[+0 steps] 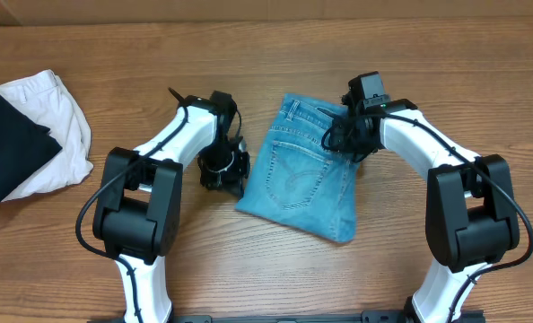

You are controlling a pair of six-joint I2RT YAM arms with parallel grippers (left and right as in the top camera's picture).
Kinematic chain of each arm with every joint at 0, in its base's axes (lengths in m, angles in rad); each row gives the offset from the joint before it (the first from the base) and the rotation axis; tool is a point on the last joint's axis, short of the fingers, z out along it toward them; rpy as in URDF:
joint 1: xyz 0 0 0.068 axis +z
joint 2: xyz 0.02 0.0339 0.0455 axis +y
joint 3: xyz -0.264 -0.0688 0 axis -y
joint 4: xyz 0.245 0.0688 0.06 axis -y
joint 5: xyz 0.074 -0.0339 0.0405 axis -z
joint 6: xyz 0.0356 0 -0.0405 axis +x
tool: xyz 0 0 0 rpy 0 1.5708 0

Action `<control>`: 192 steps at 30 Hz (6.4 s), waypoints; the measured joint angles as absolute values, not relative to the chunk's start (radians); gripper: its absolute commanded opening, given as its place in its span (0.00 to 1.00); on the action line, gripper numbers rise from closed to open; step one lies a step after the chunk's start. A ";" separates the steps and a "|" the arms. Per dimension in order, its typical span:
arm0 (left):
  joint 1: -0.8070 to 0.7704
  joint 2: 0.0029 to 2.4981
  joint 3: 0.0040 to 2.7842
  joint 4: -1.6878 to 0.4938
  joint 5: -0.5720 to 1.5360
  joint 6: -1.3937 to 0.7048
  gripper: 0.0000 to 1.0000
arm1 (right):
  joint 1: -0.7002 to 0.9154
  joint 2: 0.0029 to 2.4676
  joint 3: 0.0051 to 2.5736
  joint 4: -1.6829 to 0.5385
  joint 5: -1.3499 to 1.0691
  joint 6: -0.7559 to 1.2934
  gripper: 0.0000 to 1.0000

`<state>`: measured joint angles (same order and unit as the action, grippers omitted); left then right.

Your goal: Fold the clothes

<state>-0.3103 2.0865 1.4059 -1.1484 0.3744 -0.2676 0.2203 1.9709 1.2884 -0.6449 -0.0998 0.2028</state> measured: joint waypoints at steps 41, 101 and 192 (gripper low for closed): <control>-0.267 1.870 1.394 -0.867 0.238 -0.234 0.80 | 0.575 1.980 1.335 -0.729 0.085 -0.032 0.59; -0.065 1.749 1.680 -1.118 -0.077 -0.124 0.04 | 0.311 1.620 1.649 -1.085 0.086 0.000 0.69; -0.011 1.718 2.051 -1.146 0.109 -0.021 1.00 | 0.197 1.578 1.651 -0.853 -0.022 0.067 1.00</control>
